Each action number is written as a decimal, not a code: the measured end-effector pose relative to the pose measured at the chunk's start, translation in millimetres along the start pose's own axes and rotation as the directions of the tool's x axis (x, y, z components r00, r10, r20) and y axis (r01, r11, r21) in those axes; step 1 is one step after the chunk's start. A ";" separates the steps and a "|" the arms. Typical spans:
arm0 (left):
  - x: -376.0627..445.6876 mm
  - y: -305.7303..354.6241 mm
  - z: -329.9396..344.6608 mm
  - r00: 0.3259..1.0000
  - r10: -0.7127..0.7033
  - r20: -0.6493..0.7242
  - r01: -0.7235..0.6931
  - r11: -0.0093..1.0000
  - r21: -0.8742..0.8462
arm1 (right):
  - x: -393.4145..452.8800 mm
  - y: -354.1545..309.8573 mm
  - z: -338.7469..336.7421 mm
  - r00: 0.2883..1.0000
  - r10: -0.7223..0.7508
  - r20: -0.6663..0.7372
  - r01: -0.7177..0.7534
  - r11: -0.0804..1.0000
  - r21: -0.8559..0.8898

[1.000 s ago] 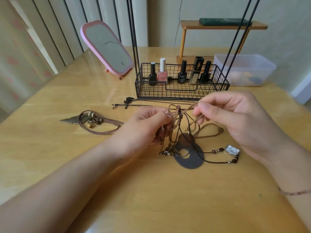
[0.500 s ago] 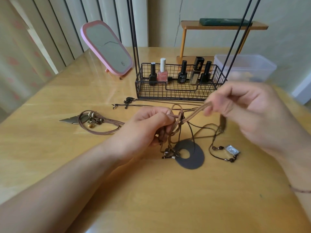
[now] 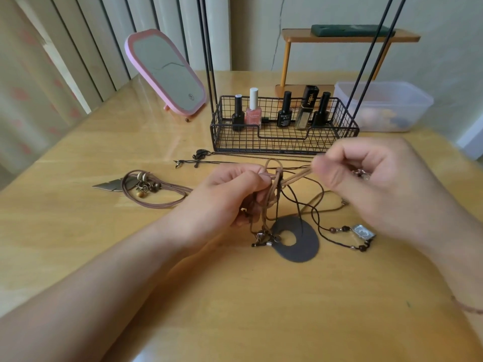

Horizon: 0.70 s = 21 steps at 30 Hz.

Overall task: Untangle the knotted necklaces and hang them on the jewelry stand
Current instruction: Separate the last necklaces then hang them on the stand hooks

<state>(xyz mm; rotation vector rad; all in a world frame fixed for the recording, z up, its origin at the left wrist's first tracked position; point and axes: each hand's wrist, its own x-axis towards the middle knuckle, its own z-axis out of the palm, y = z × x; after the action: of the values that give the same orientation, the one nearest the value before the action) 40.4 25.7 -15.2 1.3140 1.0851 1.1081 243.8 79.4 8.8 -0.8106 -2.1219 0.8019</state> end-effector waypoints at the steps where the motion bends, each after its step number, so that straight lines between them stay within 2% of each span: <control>1: 0.0 0.1 0.5 1.000 0.002 -0.004 -0.002 1.000 0.000 | -0.6 -0.1 -0.8 0.998 -0.059 -0.008 0.057 0.983 -0.173; 2: 0.0 0.4 0.6 1.000 0.003 -0.015 -0.003 1.000 0.012 | -1.3 -1.2 -1.7 0.995 -0.093 -0.026 0.083 0.963 -0.255; 6: -0.2 -1.4 0.7 0.996 0.051 -0.068 -0.043 0.993 0.114 | -3.4 -2.3 -4.0 0.993 -0.110 -0.036 0.101 0.975 -0.197; 11: 1.6 -6.2 -0.1 0.987 0.120 -0.109 -0.099 0.979 0.178 | -9.0 -7.6 -0.1 0.985 -0.088 0.145 0.118 0.972 -0.205; 15: 3.4 -9.9 -0.7 0.981 0.169 -0.093 -0.147 0.966 0.211 | -9.2 -7.4 7.9 0.965 0.046 0.259 0.018 0.971 -0.239; 19: 1.8 -12.8 -0.5 0.967 0.245 -0.072 -0.220 0.941 0.256 | -7.4 -11.2 12.6 0.943 0.176 0.281 -0.179 0.984 -0.015; 21: 1.0 -13.1 -0.4 0.957 0.282 -0.069 -0.252 0.925 0.285 | -7.4 -11.1 15.2 0.945 0.182 0.273 -0.193 0.981 0.014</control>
<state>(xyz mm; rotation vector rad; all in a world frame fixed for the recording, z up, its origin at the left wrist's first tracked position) 40.0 27.2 -28.3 1.6757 1.1966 1.2762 232.7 62.8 5.7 -0.9363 -2.2805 1.1077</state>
